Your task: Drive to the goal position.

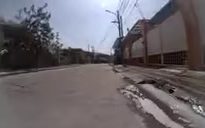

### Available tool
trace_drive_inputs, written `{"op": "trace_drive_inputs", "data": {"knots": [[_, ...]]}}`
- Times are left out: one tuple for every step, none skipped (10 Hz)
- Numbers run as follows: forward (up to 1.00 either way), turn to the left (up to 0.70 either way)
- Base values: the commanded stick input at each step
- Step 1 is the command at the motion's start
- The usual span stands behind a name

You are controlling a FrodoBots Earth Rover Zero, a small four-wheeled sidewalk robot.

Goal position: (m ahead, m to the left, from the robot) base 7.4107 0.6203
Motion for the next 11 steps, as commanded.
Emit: {"op": "trace_drive_inputs", "data": {"knots": [[1.0, 0.0], [1.0, 0.0], [1.0, 0.0], [1.0, 0.0], [1.0, 0.0], [1.0, 0.0], [1.0, -0.06], [1.0, -0.37], [1.0, -0.4], [1.0, -0.4], [1.0, -0.4]]}}
